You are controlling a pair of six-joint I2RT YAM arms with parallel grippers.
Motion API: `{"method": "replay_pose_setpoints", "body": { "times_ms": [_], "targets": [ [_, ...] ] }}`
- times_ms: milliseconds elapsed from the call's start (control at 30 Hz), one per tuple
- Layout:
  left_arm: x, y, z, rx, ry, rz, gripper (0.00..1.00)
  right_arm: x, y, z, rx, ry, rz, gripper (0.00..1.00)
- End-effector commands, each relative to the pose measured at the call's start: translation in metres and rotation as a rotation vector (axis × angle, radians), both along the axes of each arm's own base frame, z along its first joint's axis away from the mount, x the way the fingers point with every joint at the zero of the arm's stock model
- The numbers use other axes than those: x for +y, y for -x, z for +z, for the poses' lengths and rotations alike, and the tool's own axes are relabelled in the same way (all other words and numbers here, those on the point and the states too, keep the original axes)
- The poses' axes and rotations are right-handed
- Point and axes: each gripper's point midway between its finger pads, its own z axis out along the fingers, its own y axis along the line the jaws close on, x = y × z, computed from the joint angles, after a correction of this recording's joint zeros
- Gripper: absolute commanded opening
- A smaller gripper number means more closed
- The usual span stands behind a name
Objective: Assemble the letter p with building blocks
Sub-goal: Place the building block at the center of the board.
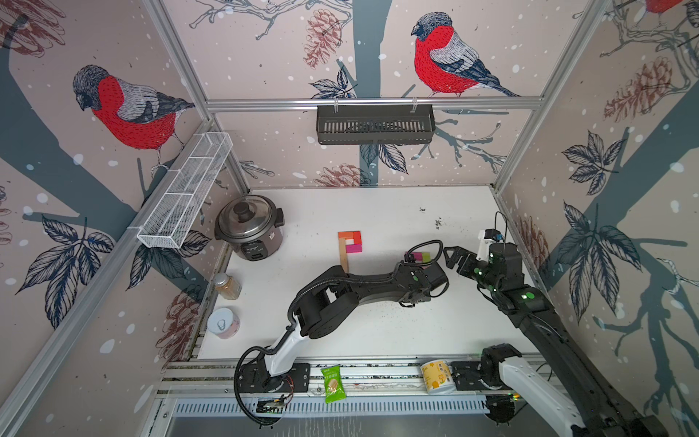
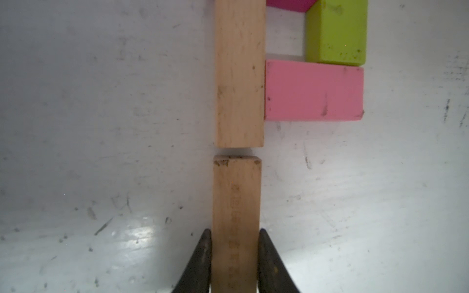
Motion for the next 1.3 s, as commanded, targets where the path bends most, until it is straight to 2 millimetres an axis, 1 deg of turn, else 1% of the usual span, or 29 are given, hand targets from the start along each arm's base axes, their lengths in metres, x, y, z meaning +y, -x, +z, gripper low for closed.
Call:
{"method": "replay_pose_setpoints", "body": {
  "times_ms": [0, 367, 533, 633, 767, 933, 1033, 1133, 1233, 1267],
  "targets": [
    [0.01, 0.008, -0.011, 0.047, -0.052, -0.017, 0.28, 0.002, -0.001, 0.002, -0.014, -0.004, 0.009, 1.0],
    [0.006, 0.012, -0.009, 0.057, -0.019, -0.039, 0.38, 0.003, -0.001, 0.004, -0.02, -0.009, 0.018, 1.0],
    [0.001, 0.014, -0.001, 0.05, 0.005, -0.057, 0.41, 0.003, -0.001, 0.005, -0.026, -0.005, 0.023, 1.0],
    [-0.002, 0.016, 0.015, 0.025, 0.024, -0.072, 0.42, 0.003, -0.001, 0.006, -0.028, 0.001, 0.025, 1.0],
    [-0.001, 0.02, 0.04, -0.015, 0.062, -0.092, 0.44, 0.003, -0.001, 0.01, -0.036, 0.004, 0.027, 1.0],
    [0.01, 0.018, 0.064, -0.06, 0.072, -0.091, 0.48, 0.003, -0.002, 0.012, -0.039, 0.015, 0.027, 1.0],
    [0.016, 0.017, 0.083, -0.1, 0.083, -0.101, 0.51, 0.006, -0.001, 0.013, -0.045, 0.015, 0.053, 1.0],
    [0.027, 0.017, 0.109, -0.156, 0.128, -0.116, 0.6, 0.009, 0.002, 0.012, -0.041, 0.021, 0.073, 1.0],
    [0.042, 0.018, 0.133, -0.218, 0.171, -0.147, 0.7, 0.018, 0.006, 0.003, -0.02, 0.03, 0.112, 1.0],
    [0.05, 0.018, 0.139, -0.24, 0.179, -0.155, 0.76, 0.023, 0.008, -0.002, -0.008, 0.038, 0.127, 1.0]
  ]
}}
